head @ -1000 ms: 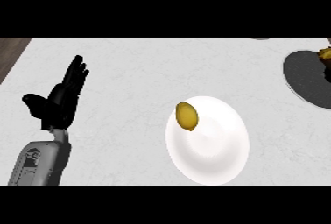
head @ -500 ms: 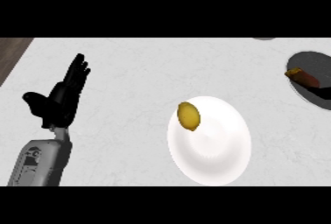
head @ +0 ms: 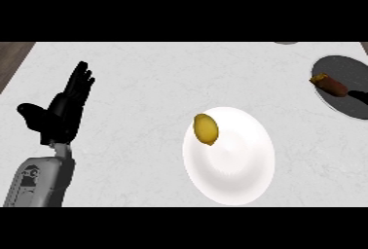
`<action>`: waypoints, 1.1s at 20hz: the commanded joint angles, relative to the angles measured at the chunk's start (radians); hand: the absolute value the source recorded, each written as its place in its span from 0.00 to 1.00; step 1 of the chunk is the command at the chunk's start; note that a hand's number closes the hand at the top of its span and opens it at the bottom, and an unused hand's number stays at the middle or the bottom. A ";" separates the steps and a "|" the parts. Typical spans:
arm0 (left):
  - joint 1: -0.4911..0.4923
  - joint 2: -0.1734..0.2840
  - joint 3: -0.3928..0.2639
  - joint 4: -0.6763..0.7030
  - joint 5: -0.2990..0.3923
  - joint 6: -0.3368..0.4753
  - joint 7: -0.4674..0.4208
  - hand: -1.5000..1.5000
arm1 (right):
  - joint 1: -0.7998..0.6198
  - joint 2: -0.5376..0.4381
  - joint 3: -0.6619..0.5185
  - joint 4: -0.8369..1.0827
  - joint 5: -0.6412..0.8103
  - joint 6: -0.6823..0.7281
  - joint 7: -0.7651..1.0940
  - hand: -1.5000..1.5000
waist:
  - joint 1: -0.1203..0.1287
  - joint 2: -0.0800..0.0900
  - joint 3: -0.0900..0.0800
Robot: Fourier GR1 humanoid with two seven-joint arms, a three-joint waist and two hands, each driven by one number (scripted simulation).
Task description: Pick the sweet potato from the plate and place it in the pan
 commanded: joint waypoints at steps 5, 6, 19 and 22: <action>0.028 0.023 0.027 -0.005 0.000 0.001 0.011 0.50 | 0.096 -0.081 -0.102 0.048 -0.148 0.309 -0.137 0.00 | -0.048 -0.022 -0.005; 0.046 0.021 0.030 -0.026 -0.002 0.012 0.018 0.50 | 0.120 -0.108 -0.104 0.045 -0.158 0.365 -0.164 0.00 | -0.049 -0.024 -0.005; 0.061 0.023 0.047 -0.037 -0.004 0.004 0.036 0.50 | 0.385 -0.128 -0.069 -0.171 -0.331 0.634 -0.189 0.00 | -0.079 -0.037 -0.011; 0.080 0.001 0.031 -0.033 -0.029 0.022 -0.003 0.50 | 0.469 -0.127 -0.053 -0.257 -0.358 0.684 -0.175 0.00 | -0.080 -0.036 -0.011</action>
